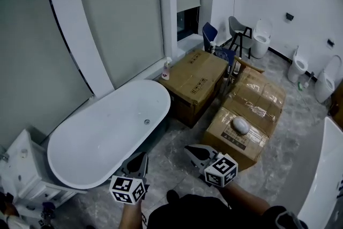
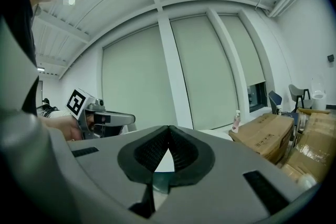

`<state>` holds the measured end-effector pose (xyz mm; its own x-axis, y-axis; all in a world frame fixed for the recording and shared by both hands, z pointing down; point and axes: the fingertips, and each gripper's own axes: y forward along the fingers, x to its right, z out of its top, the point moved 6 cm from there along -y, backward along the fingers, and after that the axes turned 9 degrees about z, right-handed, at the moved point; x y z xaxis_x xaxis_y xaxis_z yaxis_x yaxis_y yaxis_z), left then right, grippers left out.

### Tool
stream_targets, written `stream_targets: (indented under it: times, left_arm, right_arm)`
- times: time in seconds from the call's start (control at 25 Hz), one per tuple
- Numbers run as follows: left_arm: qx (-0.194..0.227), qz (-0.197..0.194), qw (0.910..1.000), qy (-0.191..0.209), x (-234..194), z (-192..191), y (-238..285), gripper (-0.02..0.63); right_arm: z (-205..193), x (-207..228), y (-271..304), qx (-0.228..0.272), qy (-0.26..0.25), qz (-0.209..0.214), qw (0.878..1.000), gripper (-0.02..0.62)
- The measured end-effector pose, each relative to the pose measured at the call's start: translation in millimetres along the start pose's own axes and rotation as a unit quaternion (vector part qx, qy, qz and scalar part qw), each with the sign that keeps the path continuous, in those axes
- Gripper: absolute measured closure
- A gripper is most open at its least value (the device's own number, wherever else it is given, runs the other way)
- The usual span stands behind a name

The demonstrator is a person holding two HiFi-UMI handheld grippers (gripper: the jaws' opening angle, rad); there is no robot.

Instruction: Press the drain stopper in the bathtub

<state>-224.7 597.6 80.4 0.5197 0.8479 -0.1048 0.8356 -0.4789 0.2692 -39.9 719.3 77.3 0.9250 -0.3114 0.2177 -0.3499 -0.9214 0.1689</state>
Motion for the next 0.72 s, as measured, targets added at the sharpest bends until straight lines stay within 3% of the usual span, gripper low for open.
stream_targets:
  times: [0.24, 0.4, 0.72]
  left_arm:
    - [0.007, -0.008, 0.9999, 0.007, -59, 10, 14, 0.595]
    - [0.012, -0.003, 0.9998, -0.014, -86, 11, 27, 0.595]
    - [-0.005, 0.018, 0.9993, -0.031, -126, 5, 73, 0.595]
  right_arm:
    - [9, 2, 55, -0.012, 0.003, -0.012, 1.000, 0.581]
    - [15, 15, 82, -0.026, -0.001, -0.011, 1.000, 0.581]
    - [23, 81, 134, -0.023, 0.017, -0.006, 1.000, 0.581]
